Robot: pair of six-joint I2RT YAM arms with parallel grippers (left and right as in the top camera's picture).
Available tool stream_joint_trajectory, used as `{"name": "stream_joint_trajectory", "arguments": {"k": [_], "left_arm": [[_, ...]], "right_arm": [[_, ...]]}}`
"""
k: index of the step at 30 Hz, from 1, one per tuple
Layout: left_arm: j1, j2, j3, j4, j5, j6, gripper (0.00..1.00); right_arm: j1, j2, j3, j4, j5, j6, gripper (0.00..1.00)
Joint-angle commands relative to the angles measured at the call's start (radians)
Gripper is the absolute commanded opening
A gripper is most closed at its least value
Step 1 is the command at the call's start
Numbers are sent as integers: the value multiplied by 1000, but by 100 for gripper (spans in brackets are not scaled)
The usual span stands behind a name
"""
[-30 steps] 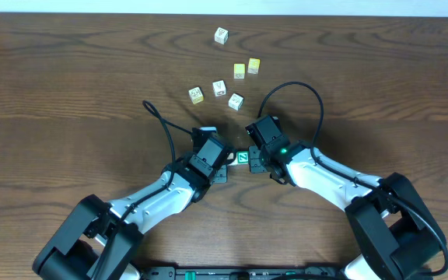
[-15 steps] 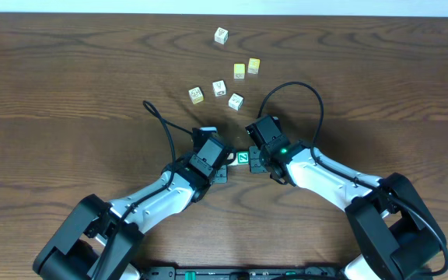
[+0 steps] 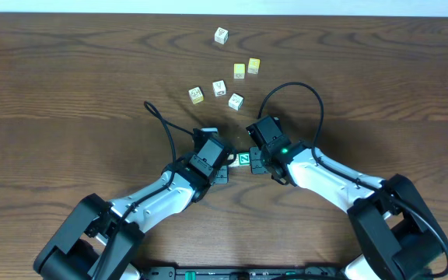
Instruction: Lift 4 blocks
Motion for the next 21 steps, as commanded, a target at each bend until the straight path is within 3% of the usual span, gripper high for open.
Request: {"name": "stream_joint_trajectory", "arguments": {"k": [1,21], "left_arm": [[-58,-10,66,65,211,10,8],[-58,-10,66,65,211,10,7]], "right_arm": [[32,-52,47,35,-243,-43,1],[34,-75,48,-24,-186,-43,1]]}}
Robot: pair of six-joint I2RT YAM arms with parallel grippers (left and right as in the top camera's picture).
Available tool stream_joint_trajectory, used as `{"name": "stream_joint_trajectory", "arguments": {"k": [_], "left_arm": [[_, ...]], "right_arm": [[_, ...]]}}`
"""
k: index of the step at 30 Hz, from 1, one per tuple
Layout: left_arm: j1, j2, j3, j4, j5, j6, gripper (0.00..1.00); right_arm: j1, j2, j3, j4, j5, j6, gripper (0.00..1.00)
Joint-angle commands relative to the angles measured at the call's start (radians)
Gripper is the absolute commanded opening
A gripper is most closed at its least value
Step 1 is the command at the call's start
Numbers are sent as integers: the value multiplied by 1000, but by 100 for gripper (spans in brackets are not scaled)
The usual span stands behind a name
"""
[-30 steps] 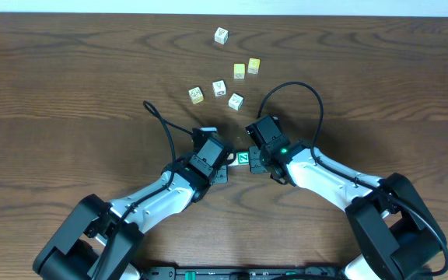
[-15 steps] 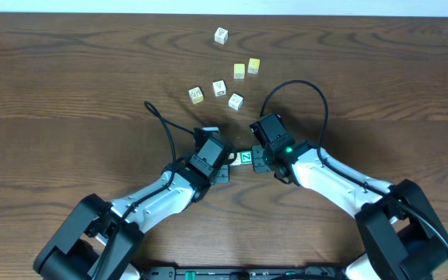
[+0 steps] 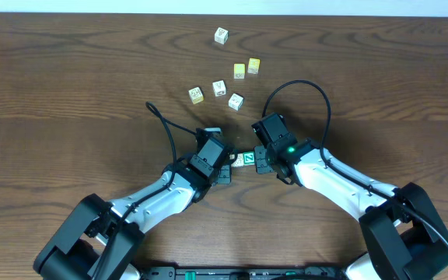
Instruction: Lift 4 blocks
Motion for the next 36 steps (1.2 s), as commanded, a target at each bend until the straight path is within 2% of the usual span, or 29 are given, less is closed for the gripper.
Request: {"name": "stream_joint_trajectory", "arguments": {"k": [1,36], "left_arm": [[-56,-10,65,45,163,10,7],[-56,-10,65,45,162,10,8]], "right_arm": [[51,-25,48,30,-196,-8,1],[114,39,48,63,-174,1,1]]}}
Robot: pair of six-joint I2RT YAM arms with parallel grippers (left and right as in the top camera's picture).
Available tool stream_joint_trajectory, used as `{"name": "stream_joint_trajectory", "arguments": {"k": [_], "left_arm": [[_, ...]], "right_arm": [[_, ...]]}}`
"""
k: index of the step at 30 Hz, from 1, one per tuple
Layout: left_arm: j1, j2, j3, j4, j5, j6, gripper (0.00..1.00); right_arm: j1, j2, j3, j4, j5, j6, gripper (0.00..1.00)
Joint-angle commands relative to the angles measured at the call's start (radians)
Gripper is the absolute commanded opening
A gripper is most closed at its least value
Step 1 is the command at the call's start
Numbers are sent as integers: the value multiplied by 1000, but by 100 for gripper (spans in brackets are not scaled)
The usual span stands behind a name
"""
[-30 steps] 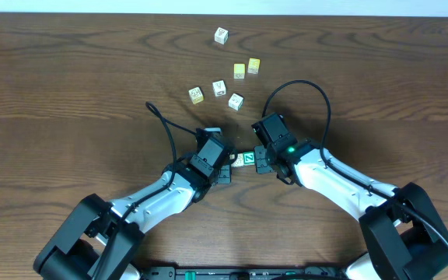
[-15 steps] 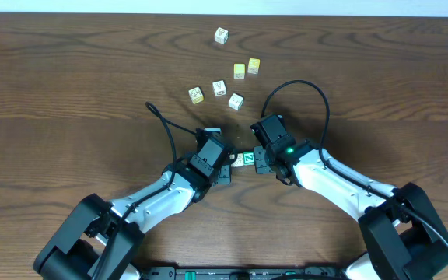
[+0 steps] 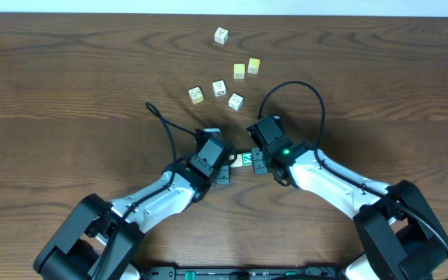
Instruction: Lift 4 blocks
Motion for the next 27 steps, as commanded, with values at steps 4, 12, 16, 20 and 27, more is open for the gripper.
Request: {"name": "stream_joint_trajectory", "arguments": {"k": [4,12,16,20,27], "left_arm": [[-56,-10,65,57,169,10,8],[-56,-10,65,57,169,10,7],[-56,-10,65,57,169,10,7],[-56,-10,65,58,170,10,8],[-56,-10,65,57,170,10,7]], "right_arm": [[84,19,48,49,-224,1,1],[97,19,48,58,-232,25,1],[111,19,48,74,-243,50,1],[112,19,48,92,-263,100,1],[110,19,48,102,-285,199,1]]}}
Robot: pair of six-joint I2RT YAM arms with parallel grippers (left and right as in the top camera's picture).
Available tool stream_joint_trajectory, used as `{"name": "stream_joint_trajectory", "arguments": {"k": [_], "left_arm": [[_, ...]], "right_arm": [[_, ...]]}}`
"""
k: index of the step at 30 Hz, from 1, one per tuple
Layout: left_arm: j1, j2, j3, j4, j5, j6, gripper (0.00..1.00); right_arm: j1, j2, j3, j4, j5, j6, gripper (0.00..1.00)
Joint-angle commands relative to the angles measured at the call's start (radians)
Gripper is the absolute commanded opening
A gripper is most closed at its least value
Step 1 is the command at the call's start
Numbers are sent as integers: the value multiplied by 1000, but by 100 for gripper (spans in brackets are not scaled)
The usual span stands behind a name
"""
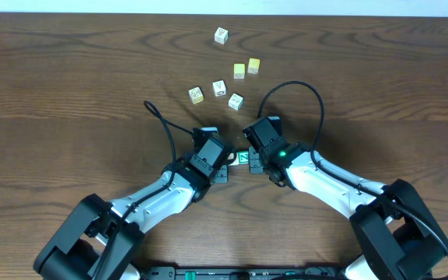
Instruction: Lift 4 blocks
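Note:
In the overhead view a small white block with a green mark (243, 159) lies on the table between my two grippers. The left gripper (225, 165) is just left of it and the right gripper (253, 161) just right of it. Both stand so close to the block that their fingers seem to touch it. Whether either pair of jaws is open or shut is not visible from above. Several more small blocks lie farther back: a cluster of three (218, 87), two yellow ones (246, 68) and a white one (221, 35).
The brown wooden table (68, 85) stretches wide to the left and right of the arms. A black cable (294, 87) loops above the right wrist and another (166, 128) curls behind the left wrist, near the cluster of blocks.
The right gripper has shifted slightly left and toward the back, closing in on the green-marked block. The left arm and the far blocks have not moved.
The green-marked block first lay between both grippers. Then the right gripper stood a little farther right, and more white block showed in the gap. After that it was back against the block, and now presses in closer. The far blocks stayed put throughout.

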Motion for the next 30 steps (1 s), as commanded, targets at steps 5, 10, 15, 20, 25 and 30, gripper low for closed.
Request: {"name": "stream_joint_trajectory", "arguments": {"k": [5,10,15,20,25,30], "left_arm": [[-56,-10,65,64,225,10,7],[-56,-10,65,64,225,10,7],[-56,-10,65,64,225,10,8],[-56,-10,65,64,225,10,8],[-56,-10,65,65,225,10,8],[-56,-10,65,72,225,10,7]], "right_arm": [[85,9,48,66,-298,88,1],[85,9,48,60,-293,87,1],[85,8,48,60,-293,42,1],[85,8,48,58,-293,8,1],[85,8,48,56,-261,-31,1],[85,8,48,37,-247,-37,1]]}}
